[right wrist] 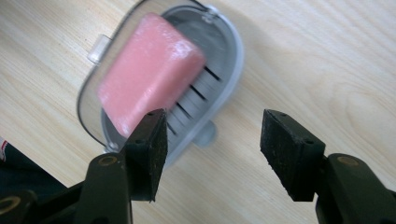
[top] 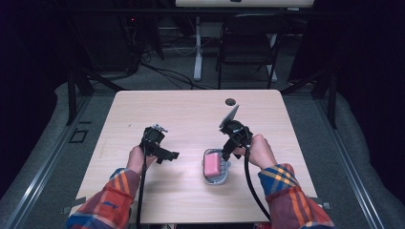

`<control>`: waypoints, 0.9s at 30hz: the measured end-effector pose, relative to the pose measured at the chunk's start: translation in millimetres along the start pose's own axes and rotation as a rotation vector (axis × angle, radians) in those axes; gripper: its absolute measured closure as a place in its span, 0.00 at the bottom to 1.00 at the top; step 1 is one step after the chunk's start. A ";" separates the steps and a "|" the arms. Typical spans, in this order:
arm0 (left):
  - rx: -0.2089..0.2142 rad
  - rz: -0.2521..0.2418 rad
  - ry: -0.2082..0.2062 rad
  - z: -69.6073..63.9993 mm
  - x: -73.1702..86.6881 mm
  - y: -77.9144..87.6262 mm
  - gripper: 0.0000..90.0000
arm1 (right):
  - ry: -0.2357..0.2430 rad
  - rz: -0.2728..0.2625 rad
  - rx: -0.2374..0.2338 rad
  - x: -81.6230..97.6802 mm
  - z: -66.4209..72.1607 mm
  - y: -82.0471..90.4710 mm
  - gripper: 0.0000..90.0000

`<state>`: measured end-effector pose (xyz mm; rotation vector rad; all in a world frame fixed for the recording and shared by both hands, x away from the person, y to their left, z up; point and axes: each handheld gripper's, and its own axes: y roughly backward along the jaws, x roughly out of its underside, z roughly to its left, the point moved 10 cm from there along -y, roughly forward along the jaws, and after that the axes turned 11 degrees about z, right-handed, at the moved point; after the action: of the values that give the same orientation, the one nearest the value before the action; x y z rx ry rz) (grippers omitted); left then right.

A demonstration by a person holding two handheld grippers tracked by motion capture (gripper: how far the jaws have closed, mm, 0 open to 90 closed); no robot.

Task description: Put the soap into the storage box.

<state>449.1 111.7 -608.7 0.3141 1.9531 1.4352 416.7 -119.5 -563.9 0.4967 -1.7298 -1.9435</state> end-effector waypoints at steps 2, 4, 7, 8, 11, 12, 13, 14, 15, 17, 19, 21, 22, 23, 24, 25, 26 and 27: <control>0.001 -0.001 0.002 -0.2 -0.2 -0.2 0.00 | 0.012 0.000 0.008 2.8 -3.7 2.9 0.43; 0.001 -0.001 0.003 -0.1 -0.2 -0.3 0.00 | 0.018 -0.021 0.010 7.0 -8.1 8.0 0.40; 0.000 -0.003 0.001 -0.1 -0.2 0.2 0.00 | 0.027 -0.086 0.030 14.2 -15.2 18.4 0.33; 0.000 -0.004 0.002 -0.2 -0.2 0.2 0.00 | 0.027 -0.086 0.030 14.2 -15.2 18.4 0.33; -0.002 -0.003 -0.001 0.0 -0.1 0.6 0.00 | 0.025 -0.124 0.054 22.3 -20.9 25.9 0.24; -0.001 -0.004 -0.001 0.0 -0.1 0.5 0.00 | 0.027 -0.143 0.076 26.7 -25.3 28.9 0.20; -0.002 -0.003 -0.002 0.0 -0.1 0.5 0.00 | 0.027 -0.143 0.076 26.7 -25.3 28.9 0.20; -0.002 -0.004 -0.002 -0.1 -0.1 0.5 0.00 | 0.030 -0.152 0.087 29.5 -27.6 30.9 0.17; -0.001 -0.004 -0.002 -0.1 -0.2 0.5 0.00 | 0.024 -0.166 0.088 33.0 -30.0 32.5 0.16; -0.001 -0.004 -0.003 -0.2 -0.2 0.4 0.00 | 0.024 -0.182 0.086 38.4 -33.0 35.0 0.15; -0.002 -0.004 -0.003 -0.2 -0.1 0.4 0.00 | 0.020 -0.201 0.104 49.3 -41.4 37.7 0.13; -0.001 -0.004 -0.003 -0.3 -0.1 0.2 0.00 | 0.016 -0.213 0.107 52.6 -44.3 38.1 0.11; -0.001 -0.004 -0.004 -0.4 -0.1 0.2 0.00 | 0.009 -0.214 0.099 56.8 -46.1 37.8 0.09; -0.001 -0.003 -0.005 -0.4 0.0 0.1 0.00 | 0.010 -0.219 0.099 61.8 -49.0 37.8 0.07; -0.001 -0.005 -0.003 -0.6 -0.2 0.0 0.00 | 0.008 -0.219 0.116 65.3 -52.8 38.0 0.06; -0.001 -0.004 -0.004 -0.6 -0.1 0.0 0.00 | -0.003 -0.222 0.115 70.4 -56.1 37.0 0.06; -0.001 -0.004 -0.005 -0.7 0.0 -0.1 0.00 | -0.002 -0.226 0.117 73.4 -58.0 36.8 0.05; -0.002 -0.002 -0.007 -0.6 0.1 -0.2 0.00 | -0.007 -0.244 0.121 77.2 -61.2 36.0 0.05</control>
<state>448.7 111.3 -608.8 0.3157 1.9464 1.4327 392.7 -216.6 -532.5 0.7771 -1.8731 -2.0117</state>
